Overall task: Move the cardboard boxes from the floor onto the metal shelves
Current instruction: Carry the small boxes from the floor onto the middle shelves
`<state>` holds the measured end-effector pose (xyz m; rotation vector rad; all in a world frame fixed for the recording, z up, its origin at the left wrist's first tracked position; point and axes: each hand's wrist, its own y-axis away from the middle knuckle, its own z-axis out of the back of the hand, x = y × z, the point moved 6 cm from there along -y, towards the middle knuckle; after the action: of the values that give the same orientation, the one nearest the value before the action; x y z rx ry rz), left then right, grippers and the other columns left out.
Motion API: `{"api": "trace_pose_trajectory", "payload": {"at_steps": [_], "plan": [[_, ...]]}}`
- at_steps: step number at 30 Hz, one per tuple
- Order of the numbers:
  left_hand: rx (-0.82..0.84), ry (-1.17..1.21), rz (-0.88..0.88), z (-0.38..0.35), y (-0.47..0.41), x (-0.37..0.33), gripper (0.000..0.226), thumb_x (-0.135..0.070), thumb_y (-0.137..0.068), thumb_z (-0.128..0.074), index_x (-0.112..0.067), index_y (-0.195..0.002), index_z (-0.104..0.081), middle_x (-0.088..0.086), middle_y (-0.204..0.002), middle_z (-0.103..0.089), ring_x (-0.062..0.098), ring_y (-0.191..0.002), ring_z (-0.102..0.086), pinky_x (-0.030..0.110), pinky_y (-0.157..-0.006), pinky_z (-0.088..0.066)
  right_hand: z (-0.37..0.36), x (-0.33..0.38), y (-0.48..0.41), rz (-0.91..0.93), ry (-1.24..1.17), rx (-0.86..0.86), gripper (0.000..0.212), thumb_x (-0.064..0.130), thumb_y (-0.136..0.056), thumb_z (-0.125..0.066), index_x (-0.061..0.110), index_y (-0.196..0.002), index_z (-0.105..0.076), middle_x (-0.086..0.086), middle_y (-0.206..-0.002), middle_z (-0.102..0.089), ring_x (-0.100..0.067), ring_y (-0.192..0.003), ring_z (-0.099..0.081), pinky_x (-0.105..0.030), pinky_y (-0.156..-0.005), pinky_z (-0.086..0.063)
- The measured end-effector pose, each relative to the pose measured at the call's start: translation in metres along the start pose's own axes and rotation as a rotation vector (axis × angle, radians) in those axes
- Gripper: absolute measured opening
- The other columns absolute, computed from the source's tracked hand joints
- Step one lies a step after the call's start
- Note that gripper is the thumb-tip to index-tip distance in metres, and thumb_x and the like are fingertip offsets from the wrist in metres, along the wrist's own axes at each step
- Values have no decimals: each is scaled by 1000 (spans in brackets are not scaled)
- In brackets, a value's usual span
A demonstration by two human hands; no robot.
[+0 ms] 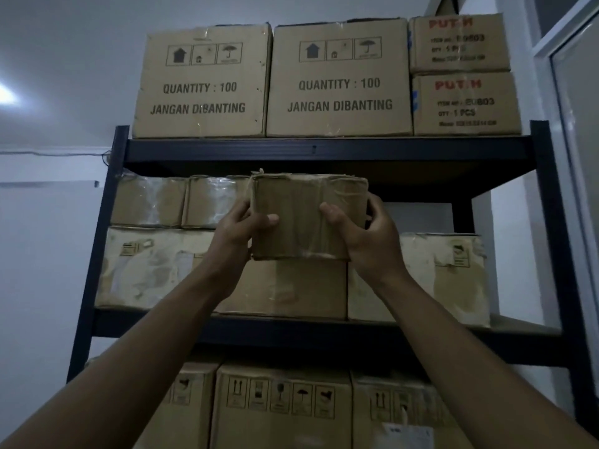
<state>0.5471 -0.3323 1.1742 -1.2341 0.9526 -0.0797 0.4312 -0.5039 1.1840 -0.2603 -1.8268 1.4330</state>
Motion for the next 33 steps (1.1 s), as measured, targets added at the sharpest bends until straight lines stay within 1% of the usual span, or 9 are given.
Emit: {"api": "trace_pose_trajectory", "payload": {"at_steps": [3, 7, 10, 16, 18, 22, 24, 30, 33], "plan": [[-19, -30, -46, 12, -21, 12, 45, -37, -85, -67, -27, -127, -58, -14, -107, -71, 9, -100, -69, 25, -70, -57, -10, -14, -12, 24, 34, -74, 78, 70, -64, -76, 32, -129, -57, 11, -120, -67, -8, -108, -66, -32, -87, -59], [-67, -11, -76, 28, -43, 23, 31, -37, -91, -67, -29, -120, -58, -18, -100, -73, 1, -91, -71, 19, -67, -57, -24, -29, -26, 40, 98, -129, 66, 64, -73, -69, 33, -128, -52, 19, -114, -64, 7, -97, -64, -15, -75, -53], [-128, -27, -85, 37, -57, 31, 32, -43, -88, -70, -30, -116, -61, -6, -108, -72, 4, -92, -72, 25, -73, -61, -35, -40, -36, 19, 120, -125, 47, 57, -79, -64, 37, -120, -54, 22, -105, -66, 12, -91, -63, -19, -76, -50], [-264, -101, -122, 49, -75, 39, 39, -55, -83, -72, -27, -110, -67, -4, -108, -72, 12, -100, -70, 43, -87, -60, -37, -37, -42, 77, 300, -163, 65, 73, -76, -64, 35, -128, -57, 27, -100, -63, 16, -87, -61, -4, -62, -47], [-301, -156, -152, 52, -79, 40, 29, -54, -84, -71, -32, -102, -67, -8, -103, -72, 10, -97, -69, 41, -86, -60, -36, -37, -47, 93, 371, -186, 62, 70, -79, -67, 31, -127, -59, 21, -103, -64, 9, -87, -62, -7, -61, -47], [-354, -270, -192, 55, -82, 42, 14, -50, -85, -72, -40, -90, -63, -15, -92, -69, 0, -89, -66, 29, -80, -59, -38, -45, -54, 67, 475, -201, 65, 67, -80, -68, 23, -128, -61, 1, -118, -65, -14, -102, -63, -38, -83, -58], [-374, -332, -196, 57, -84, 44, 17, -49, -85, -73, -37, -94, -63, -15, -91, -67, 1, -87, -65, 25, -77, -57, -39, -49, -55, 43, 515, -202, 68, 68, -80, -68, 22, -130, -60, -1, -119, -64, -18, -105, -62, -43, -86, -57], [-396, -487, -121, 55, -84, 48, 32, -35, -86, -76, -18, -112, -65, -6, -89, -65, 7, -83, -63, 16, -65, -44, -37, -58, -56, 11, 554, -138, 55, 45, -88, -73, 16, -133, -60, -2, -119, -66, -10, -95, -57, -19, -66, -47], [-388, -513, -88, 53, -72, 49, 25, -28, -88, -75, -20, -109, -64, -1, -91, -66, 11, -83, -63, 19, -64, -45, -32, -57, -46, 24, 518, -123, 50, 37, -90, -73, 19, -134, -58, 5, -115, -61, -9, -97, -57, -25, -76, -51]]}}
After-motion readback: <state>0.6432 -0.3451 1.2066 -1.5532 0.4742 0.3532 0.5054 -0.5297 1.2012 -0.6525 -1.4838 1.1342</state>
